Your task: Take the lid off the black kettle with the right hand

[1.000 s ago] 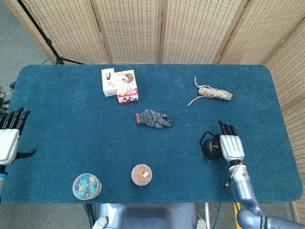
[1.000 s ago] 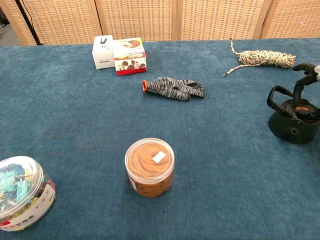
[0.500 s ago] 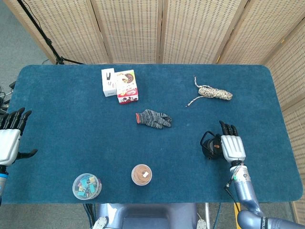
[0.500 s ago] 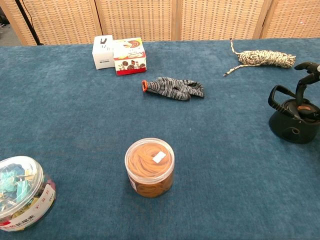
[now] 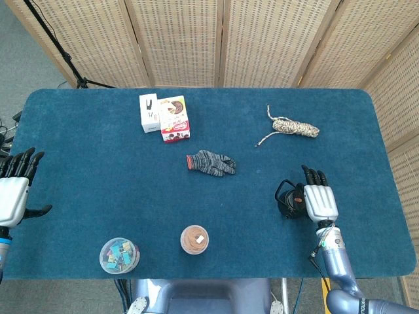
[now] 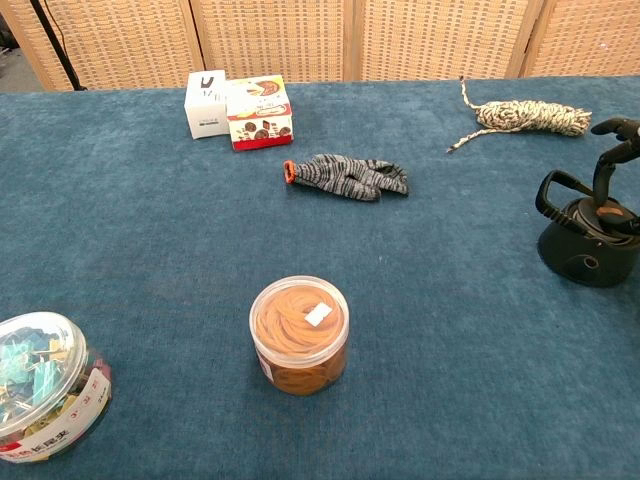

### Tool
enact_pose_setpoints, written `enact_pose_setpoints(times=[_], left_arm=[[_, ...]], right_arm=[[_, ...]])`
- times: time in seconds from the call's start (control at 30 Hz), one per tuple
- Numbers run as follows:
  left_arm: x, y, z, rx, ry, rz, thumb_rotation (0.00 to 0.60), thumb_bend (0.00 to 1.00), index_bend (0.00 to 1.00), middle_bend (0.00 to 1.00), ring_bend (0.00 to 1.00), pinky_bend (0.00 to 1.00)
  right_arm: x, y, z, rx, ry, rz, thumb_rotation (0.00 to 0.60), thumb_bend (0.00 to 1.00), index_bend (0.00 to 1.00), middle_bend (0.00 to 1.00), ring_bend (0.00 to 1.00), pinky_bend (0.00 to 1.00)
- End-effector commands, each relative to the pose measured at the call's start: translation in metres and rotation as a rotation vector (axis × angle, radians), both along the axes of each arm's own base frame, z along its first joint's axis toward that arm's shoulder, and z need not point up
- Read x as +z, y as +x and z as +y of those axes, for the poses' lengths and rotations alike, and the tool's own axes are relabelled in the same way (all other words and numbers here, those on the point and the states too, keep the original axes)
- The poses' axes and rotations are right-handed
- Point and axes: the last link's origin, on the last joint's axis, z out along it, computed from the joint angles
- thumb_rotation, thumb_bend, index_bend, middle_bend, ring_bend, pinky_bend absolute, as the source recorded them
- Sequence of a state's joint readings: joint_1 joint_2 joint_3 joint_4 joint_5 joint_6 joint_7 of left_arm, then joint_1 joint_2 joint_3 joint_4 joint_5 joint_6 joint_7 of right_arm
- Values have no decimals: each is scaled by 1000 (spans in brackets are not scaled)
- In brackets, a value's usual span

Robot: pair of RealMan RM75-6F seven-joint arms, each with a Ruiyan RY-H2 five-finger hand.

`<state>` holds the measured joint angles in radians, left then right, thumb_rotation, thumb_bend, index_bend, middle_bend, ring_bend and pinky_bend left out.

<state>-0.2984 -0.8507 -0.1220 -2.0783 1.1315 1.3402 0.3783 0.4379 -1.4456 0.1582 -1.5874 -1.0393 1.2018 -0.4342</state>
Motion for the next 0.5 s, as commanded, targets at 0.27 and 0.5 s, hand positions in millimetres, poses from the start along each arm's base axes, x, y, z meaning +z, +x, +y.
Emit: enact_pose_setpoints(times=[0.27,0.5], left_arm=[[0,-1,0,2,0,0,600,0,0,0,0,0],[0,-1,0,3,1,-2,600,0,0,0,0,0]], right_arm=[[5,3,1,9,-16,-3,600,466,668,30,0,0],[12,8,-3,20,-35,-5,600,466,669,30,0,0]])
